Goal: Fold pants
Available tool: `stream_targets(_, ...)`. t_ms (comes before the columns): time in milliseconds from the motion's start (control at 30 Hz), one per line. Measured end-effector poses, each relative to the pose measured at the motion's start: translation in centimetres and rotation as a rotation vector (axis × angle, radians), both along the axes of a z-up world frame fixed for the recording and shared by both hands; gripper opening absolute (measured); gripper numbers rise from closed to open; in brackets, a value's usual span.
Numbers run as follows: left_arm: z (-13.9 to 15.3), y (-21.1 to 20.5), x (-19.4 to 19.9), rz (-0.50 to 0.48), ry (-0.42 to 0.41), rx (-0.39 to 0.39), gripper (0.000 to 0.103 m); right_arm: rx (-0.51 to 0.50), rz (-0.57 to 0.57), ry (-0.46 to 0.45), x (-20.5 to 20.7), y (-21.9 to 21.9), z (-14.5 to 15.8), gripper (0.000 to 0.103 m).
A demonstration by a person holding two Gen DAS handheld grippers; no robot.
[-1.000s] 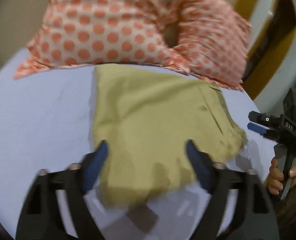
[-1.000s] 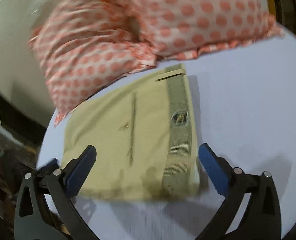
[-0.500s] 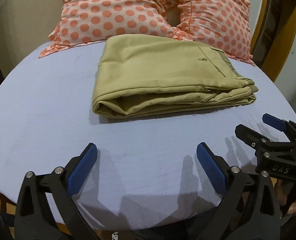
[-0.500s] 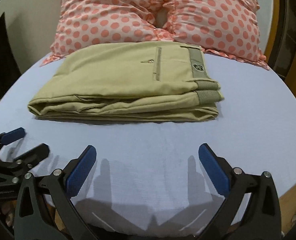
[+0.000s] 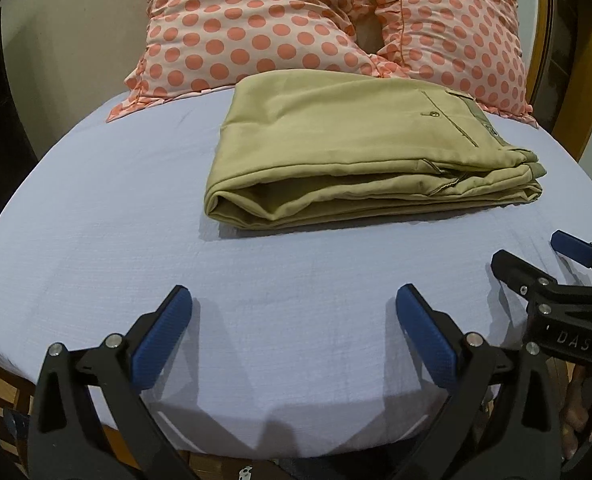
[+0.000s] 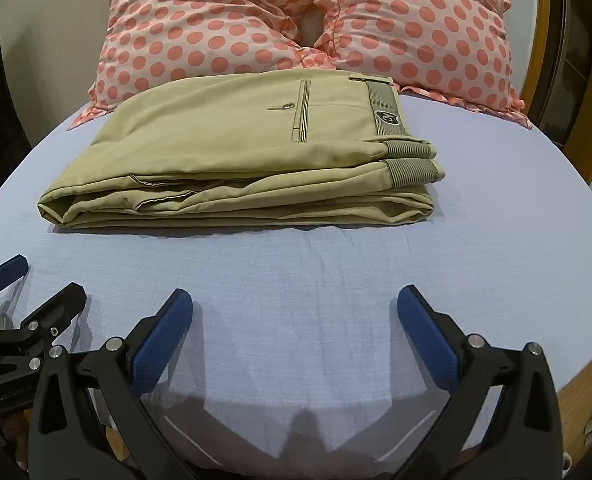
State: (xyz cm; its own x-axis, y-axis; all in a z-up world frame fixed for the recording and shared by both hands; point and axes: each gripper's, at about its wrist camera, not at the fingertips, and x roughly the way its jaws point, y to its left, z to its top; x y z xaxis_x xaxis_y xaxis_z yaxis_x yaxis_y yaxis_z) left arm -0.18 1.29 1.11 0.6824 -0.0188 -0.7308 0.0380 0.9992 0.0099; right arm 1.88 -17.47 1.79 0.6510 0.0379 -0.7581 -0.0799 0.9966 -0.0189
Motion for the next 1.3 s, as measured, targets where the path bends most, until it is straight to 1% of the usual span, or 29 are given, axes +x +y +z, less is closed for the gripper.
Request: stream_targets(1300,-0.13,0.22,0.54,0.001,0.006,-0.002,0.101,0.0,0.001,0.0,0.04,-0.08,-0.05,0.102)
